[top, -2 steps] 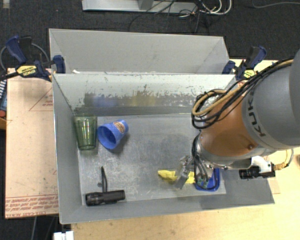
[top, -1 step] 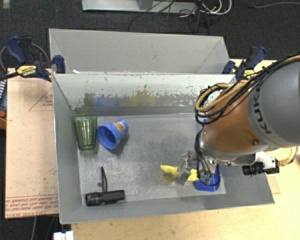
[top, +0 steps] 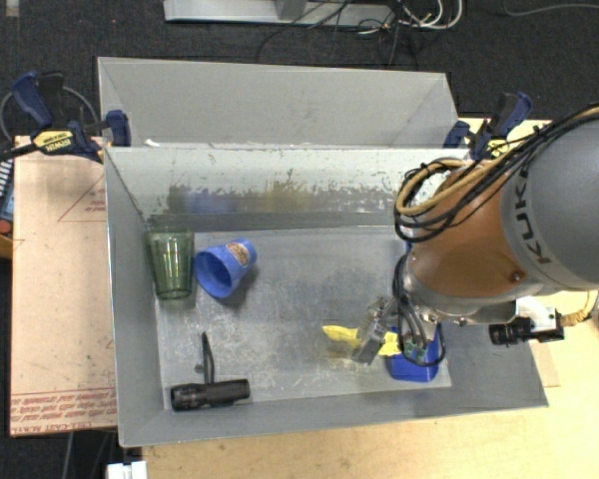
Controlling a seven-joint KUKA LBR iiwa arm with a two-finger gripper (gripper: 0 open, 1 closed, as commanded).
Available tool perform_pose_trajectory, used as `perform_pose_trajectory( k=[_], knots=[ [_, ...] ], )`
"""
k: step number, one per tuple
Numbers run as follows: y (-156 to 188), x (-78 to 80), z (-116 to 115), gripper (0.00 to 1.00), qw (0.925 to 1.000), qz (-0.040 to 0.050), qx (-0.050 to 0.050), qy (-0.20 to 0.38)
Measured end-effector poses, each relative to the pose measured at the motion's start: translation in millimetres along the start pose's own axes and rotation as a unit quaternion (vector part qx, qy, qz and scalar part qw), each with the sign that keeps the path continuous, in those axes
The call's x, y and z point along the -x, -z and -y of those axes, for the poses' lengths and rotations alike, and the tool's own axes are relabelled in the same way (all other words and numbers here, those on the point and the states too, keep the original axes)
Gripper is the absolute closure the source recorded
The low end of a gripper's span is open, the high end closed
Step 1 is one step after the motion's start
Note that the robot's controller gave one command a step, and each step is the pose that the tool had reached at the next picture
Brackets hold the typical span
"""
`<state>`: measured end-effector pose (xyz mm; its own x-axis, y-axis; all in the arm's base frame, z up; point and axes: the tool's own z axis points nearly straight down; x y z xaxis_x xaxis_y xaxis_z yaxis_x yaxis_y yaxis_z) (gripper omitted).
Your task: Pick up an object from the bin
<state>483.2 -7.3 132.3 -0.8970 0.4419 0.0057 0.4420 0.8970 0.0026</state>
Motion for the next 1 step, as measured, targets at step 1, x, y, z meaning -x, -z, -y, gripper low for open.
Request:
perform_pose_trajectory(
  k=[1],
  knots=[
    [9.4,-0.4,0.1,1.00,1.0000,-0.0006,0.000,0.000]
  ],
)
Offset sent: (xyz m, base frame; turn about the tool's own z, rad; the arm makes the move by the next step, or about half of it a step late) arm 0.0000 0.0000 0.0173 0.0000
